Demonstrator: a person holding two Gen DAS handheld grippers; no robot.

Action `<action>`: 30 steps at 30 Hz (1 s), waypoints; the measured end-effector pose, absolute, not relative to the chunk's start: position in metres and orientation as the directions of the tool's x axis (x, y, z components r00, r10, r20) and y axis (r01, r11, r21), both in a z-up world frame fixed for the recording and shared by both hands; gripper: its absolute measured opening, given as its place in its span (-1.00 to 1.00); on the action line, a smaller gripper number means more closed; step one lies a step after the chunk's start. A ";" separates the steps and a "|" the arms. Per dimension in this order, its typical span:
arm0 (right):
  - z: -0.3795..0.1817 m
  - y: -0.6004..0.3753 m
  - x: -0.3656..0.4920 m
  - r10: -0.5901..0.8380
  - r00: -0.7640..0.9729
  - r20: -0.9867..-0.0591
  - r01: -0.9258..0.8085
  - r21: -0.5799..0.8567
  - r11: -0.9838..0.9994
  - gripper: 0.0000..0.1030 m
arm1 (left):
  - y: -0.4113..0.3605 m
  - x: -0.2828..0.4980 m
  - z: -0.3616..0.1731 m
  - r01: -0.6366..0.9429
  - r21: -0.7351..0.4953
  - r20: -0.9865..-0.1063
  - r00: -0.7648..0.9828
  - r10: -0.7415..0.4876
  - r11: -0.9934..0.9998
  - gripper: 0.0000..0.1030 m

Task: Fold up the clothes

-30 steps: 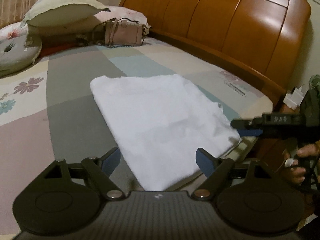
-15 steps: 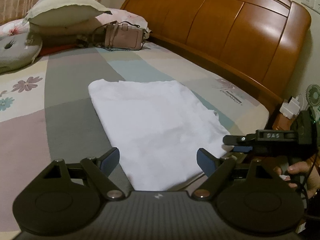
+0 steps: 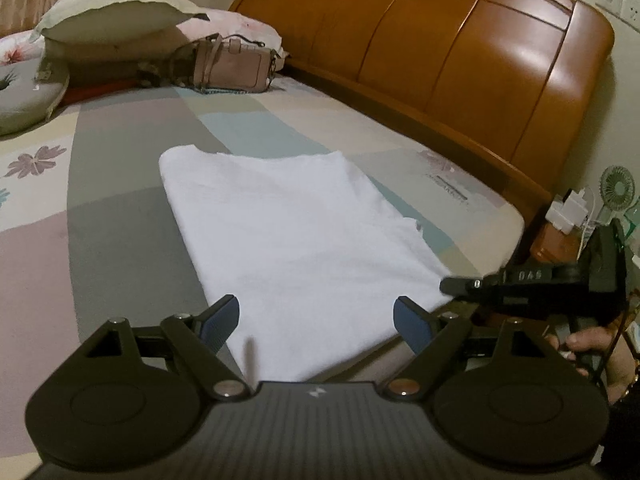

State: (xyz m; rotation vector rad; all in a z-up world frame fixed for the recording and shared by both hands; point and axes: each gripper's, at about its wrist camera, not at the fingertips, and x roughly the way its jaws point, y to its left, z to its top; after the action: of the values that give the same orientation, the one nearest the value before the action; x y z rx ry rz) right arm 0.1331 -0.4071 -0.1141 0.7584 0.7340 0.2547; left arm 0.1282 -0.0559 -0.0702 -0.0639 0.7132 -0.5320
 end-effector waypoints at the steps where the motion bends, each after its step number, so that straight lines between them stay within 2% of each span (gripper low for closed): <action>1: -0.115 -0.408 0.131 0.461 0.727 -0.509 0.043 0.704 0.709 -0.76 | -0.057 0.130 -0.071 0.445 -0.227 -0.611 0.628 -0.483 0.866 0.64; 3: -0.107 -0.408 0.129 0.448 0.728 -0.518 0.033 0.680 0.732 -0.71 | -0.059 0.135 -0.071 0.454 -0.217 -0.610 0.628 -0.483 0.864 0.64; 8: -0.057 -0.399 0.128 0.352 0.792 -0.499 -0.073 0.495 0.866 -0.64 | -0.071 0.155 -0.076 0.504 -0.176 -0.609 0.618 -0.496 0.845 0.64; 13: -0.030 -0.354 0.163 0.381 0.795 -0.473 -0.238 0.335 0.912 -0.58 | -0.076 0.174 -0.094 0.528 -0.205 -0.628 0.575 -0.525 0.824 0.64; 16: -0.039 -0.323 0.191 0.399 0.764 -0.507 -0.305 0.262 0.916 -0.58 | -0.075 0.181 -0.103 0.535 -0.238 -0.635 0.546 -0.547 0.811 0.71; 18: -0.058 -0.314 0.206 0.337 0.738 -0.585 -0.278 0.192 0.941 -0.58 | -0.071 0.182 -0.096 0.539 -0.243 -0.637 0.538 -0.552 0.806 0.71; 19: -0.067 -0.311 0.209 0.303 0.727 -0.616 -0.257 0.165 0.952 -0.69 | -0.068 0.184 -0.092 0.541 -0.227 -0.632 0.551 -0.545 0.810 0.71; 24: -0.083 -0.322 0.197 0.323 0.728 -0.605 -0.244 0.212 0.947 -0.73 | -0.066 0.223 -0.083 0.540 -0.153 -0.615 0.604 -0.508 0.828 0.71; 30: -0.084 -0.320 0.196 0.317 0.731 -0.604 -0.215 0.236 0.948 -0.74 | -0.075 0.289 -0.111 0.516 -0.098 -0.627 0.632 -0.455 0.851 0.71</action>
State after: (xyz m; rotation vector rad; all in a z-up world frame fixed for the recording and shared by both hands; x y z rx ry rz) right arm 0.1962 -0.3200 -0.0835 0.1543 0.6913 0.2940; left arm 0.2891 -0.0746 -0.1110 0.0939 0.6902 -0.5564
